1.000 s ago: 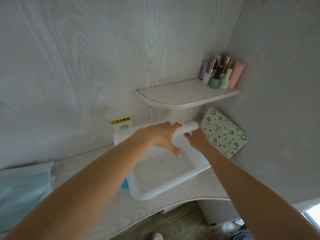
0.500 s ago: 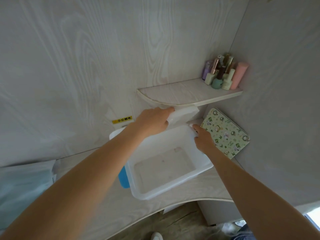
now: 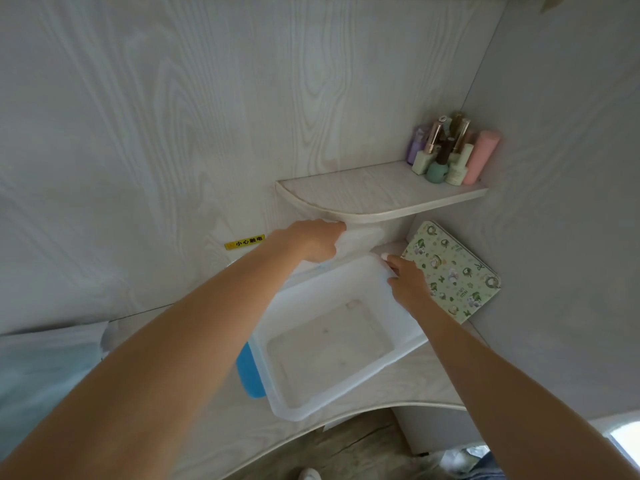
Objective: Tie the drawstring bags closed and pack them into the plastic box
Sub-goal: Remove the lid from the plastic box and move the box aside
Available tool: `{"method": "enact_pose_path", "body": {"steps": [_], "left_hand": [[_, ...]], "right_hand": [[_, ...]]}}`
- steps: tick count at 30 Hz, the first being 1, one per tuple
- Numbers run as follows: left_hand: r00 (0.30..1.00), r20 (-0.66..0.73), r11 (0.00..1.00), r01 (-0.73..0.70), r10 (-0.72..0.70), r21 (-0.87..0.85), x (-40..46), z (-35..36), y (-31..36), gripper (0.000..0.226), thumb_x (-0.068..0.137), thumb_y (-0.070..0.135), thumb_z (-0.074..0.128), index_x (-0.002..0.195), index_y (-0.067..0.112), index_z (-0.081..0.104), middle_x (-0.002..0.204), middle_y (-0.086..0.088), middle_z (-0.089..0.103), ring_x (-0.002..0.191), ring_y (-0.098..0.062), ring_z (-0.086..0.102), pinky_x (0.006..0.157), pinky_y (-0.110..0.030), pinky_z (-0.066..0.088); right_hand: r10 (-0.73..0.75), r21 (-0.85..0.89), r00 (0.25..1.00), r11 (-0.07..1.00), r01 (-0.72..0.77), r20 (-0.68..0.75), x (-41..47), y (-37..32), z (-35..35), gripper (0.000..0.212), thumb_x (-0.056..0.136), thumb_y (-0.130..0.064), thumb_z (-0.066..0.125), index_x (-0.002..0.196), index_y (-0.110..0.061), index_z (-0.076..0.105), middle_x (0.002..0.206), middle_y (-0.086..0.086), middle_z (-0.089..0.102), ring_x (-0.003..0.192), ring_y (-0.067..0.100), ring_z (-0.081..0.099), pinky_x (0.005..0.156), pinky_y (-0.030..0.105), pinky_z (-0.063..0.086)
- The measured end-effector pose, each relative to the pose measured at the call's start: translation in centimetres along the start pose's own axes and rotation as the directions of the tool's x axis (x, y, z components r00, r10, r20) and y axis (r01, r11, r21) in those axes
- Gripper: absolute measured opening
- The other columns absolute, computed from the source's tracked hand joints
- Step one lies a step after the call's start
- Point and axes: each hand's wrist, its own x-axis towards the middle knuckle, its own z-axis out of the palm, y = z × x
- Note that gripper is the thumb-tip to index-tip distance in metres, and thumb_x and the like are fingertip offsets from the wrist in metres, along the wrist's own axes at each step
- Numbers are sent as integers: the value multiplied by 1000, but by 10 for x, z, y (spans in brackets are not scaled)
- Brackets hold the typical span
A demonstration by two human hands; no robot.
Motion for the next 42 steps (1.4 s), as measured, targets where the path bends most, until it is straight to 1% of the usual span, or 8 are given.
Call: {"method": "enact_pose_path", "body": {"steps": [5,9,16,22,29,35,39,42], "left_hand": [[1000,2,996,7,-7,-89,3,18,-15,48,91,9,38,138,20,30,116,-12,54,97,-29,52,72,-31,35],[1000,21,990,24,-21,-140,12,26,-22,48,92,13,41,139,22,31,116,-12,54,90,-27,50,68,-30,34],[976,-214,999,38,-37,1,19,60,-16,46,96,17,41,140,19,27,114,-13,57,101,-33,57,74,-37,41],[942,-335,1000,11,-3,21,22,61,-11,59,91,10,46,145,21,24,128,-11,48,113,-30,50,89,-42,41],[931,-350,992,69,-104,-110,-13,53,-37,52,92,13,46,141,19,32,132,-10,47,120,-28,45,92,-40,40],[954,-268,899,2,-132,-437,-57,57,-80,55,91,1,45,142,18,33,144,-6,40,132,-21,38,106,-28,30],[967,-222,841,-17,-124,-540,-69,55,-83,65,88,-10,40,146,15,24,150,-5,32,138,-17,31,107,-24,27],[969,-215,813,-25,-124,-582,-77,57,-91,70,86,-14,39,147,14,19,152,-5,28,140,-16,27,106,-20,24]], "right_hand": [[-4,-73,1000,997,2,-25,1,-5,4,48,90,8,39,133,-10,49,133,13,52,117,30,50,77,20,33],[-6,-127,999,992,0,-48,1,-9,5,48,89,9,38,132,-9,49,131,14,53,116,30,51,76,22,36],[-11,-227,998,974,-3,-60,-4,-12,9,51,91,9,36,137,-11,43,134,16,50,120,32,48,87,32,42],[-63,-223,996,974,48,-64,-13,-25,12,49,92,5,40,139,-6,36,145,10,37,132,24,36,104,28,32],[-216,-320,976,925,206,3,-28,-70,28,48,95,-7,42,142,-15,34,154,1,20,137,21,30,106,33,33],[-224,-403,974,893,199,-15,-61,-111,50,47,93,-10,45,139,-13,35,151,10,15,136,27,23,102,36,35],[-400,-384,909,827,412,113,-68,-125,68,53,93,-6,44,142,-17,29,156,-2,5,140,18,18,102,34,37],[-394,-404,890,793,455,229,-63,-131,75,61,93,-4,42,147,-16,18,158,-2,6,143,16,14,112,32,24]]}}
